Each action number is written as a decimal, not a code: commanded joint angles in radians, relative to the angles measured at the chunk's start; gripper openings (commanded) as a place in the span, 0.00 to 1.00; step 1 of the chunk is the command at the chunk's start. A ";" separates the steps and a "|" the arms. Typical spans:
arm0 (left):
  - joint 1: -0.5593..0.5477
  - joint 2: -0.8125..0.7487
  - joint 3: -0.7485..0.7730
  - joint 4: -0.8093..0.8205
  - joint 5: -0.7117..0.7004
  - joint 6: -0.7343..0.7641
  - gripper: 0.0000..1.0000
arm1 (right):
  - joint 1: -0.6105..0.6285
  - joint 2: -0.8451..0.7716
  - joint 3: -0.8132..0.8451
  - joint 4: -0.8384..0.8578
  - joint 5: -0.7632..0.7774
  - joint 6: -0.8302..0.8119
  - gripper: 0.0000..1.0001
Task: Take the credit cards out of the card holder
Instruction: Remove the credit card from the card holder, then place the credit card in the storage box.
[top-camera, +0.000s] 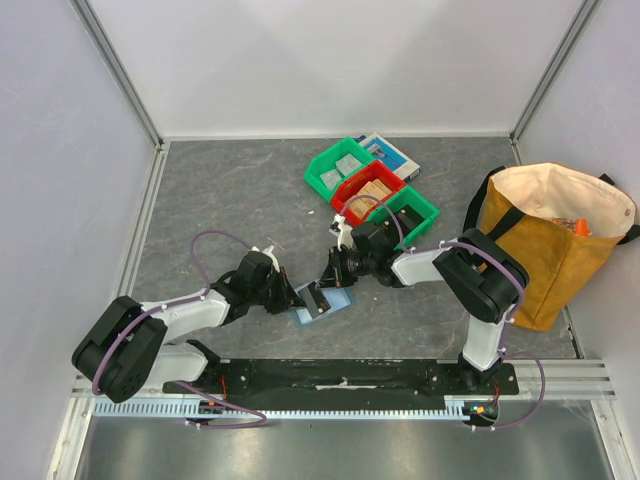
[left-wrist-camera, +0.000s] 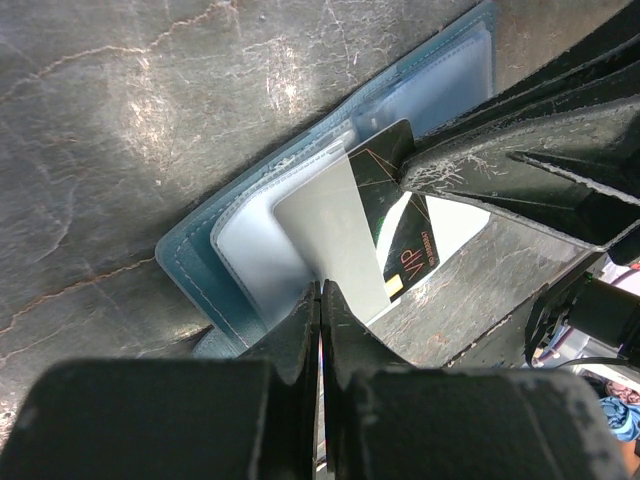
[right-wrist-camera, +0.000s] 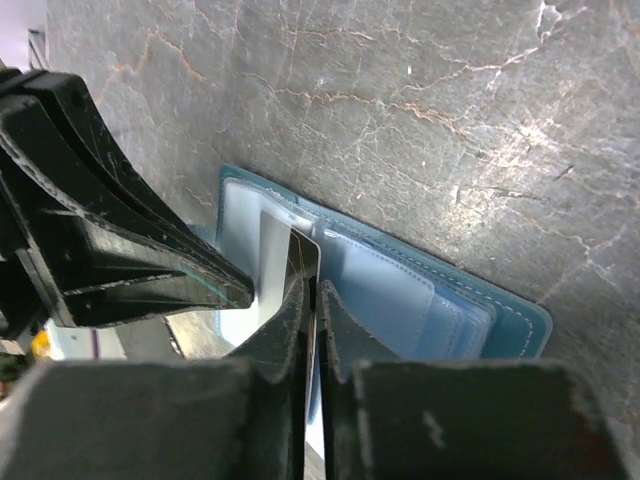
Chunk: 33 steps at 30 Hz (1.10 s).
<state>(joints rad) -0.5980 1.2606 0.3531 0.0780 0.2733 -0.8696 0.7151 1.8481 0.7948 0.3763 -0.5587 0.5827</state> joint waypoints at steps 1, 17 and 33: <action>-0.003 -0.007 -0.029 -0.024 -0.026 0.031 0.02 | -0.012 0.002 -0.003 0.025 -0.017 0.011 0.00; -0.005 -0.199 -0.069 -0.015 -0.066 -0.005 0.30 | -0.091 -0.312 -0.224 0.130 0.178 0.132 0.00; -0.036 -0.494 -0.131 0.258 -0.042 -0.137 0.86 | -0.033 -0.625 -0.482 0.510 0.405 0.499 0.00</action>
<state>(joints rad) -0.6125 0.7742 0.2424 0.1932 0.2165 -0.9356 0.6540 1.2972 0.3435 0.7311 -0.2531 0.9821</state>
